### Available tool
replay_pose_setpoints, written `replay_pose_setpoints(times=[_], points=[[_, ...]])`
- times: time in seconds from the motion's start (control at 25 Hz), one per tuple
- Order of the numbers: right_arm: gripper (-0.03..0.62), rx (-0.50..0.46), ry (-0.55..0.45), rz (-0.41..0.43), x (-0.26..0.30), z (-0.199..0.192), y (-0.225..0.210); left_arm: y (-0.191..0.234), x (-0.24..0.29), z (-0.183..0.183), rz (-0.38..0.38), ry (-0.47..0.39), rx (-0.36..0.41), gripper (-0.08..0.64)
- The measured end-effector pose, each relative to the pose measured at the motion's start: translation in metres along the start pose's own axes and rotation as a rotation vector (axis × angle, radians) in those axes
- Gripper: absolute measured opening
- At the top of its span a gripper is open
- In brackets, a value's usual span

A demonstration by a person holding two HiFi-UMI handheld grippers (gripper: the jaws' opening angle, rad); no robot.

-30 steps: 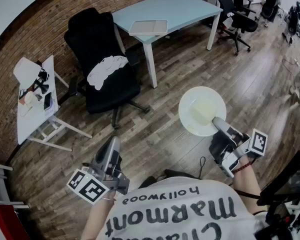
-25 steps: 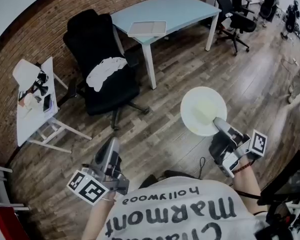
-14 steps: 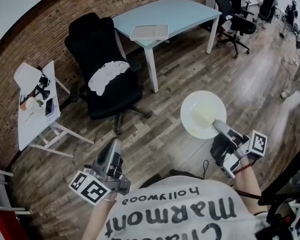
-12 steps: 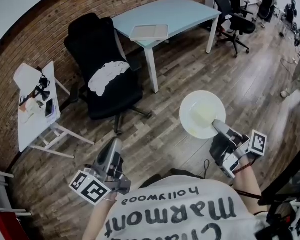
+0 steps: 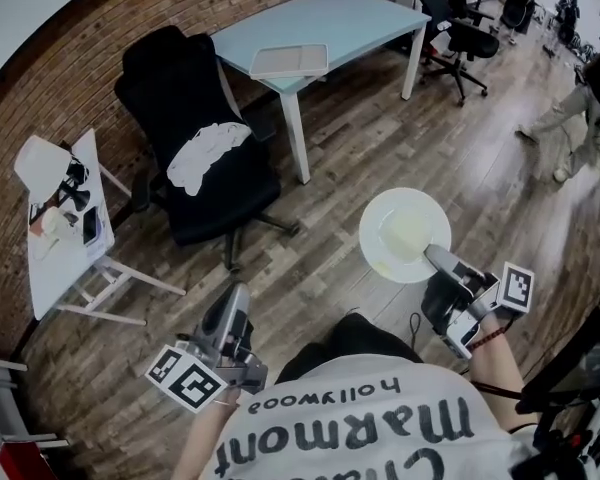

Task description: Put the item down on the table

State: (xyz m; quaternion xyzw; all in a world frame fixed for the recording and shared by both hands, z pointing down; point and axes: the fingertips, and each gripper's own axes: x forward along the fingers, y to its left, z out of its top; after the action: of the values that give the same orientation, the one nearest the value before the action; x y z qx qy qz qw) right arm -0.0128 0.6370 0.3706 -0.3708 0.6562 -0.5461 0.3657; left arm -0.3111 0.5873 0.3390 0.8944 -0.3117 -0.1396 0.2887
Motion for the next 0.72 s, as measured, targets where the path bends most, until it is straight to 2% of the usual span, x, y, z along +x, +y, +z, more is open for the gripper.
replay_pose_setpoints(times=[0.2,0.44,0.72], points=[[0.032,-0.011,0.004,-0.021,0.008,0.014,-0.006,0.011,0.010,-0.002,0.013,0.004,-0.009,0.008],[0.032,0.000,0.046,-0.020,0.052,0.037,-0.017,0.042,0.034,0.011,0.076,-0.029,-0.031,0.008],[0.032,0.010,0.081,-0.020,0.102,0.092,-0.031,0.067,0.094,0.032,0.089,-0.053,-0.042,0.008]])
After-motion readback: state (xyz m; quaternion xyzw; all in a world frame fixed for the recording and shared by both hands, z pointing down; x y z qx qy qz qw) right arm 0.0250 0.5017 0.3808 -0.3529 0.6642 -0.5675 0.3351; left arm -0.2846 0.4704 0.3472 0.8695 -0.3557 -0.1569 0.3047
